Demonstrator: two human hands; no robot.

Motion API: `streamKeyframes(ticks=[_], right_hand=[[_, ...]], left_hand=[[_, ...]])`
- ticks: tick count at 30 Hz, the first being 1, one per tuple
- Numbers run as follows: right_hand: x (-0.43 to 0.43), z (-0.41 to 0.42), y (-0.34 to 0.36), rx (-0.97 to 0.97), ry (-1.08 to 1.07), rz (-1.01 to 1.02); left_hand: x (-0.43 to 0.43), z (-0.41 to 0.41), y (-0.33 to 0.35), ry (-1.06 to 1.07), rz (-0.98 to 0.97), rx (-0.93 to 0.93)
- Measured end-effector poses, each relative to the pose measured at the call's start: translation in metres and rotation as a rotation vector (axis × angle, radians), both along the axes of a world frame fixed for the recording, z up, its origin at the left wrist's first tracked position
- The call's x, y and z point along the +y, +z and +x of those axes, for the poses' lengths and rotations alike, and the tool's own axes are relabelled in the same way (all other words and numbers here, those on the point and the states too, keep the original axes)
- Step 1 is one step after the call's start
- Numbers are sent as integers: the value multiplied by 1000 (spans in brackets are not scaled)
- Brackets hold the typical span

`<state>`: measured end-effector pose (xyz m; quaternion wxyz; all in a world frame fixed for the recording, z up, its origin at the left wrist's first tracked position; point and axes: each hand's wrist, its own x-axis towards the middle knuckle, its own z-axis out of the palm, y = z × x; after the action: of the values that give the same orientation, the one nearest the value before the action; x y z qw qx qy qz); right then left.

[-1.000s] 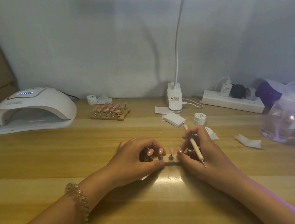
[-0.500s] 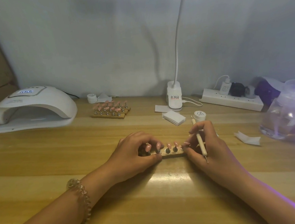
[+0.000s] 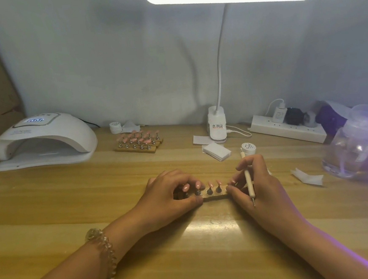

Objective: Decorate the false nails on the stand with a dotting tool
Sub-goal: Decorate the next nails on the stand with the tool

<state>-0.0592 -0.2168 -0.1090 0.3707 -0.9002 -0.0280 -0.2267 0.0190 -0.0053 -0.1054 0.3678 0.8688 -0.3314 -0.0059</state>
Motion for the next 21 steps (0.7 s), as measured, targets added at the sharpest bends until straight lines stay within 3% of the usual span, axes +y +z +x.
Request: streamKeyframes(ticks=[10, 15, 21], right_hand=[[-18, 2, 4, -192, -281, -148], [-31, 10, 0, -4, -324, -159], [-31, 13, -1, -14, -348, -68]], left_hand=[[2, 0, -2, 213, 115, -215], [1, 1, -2, 217, 155, -167], [0, 9, -3, 257, 123, -135]])
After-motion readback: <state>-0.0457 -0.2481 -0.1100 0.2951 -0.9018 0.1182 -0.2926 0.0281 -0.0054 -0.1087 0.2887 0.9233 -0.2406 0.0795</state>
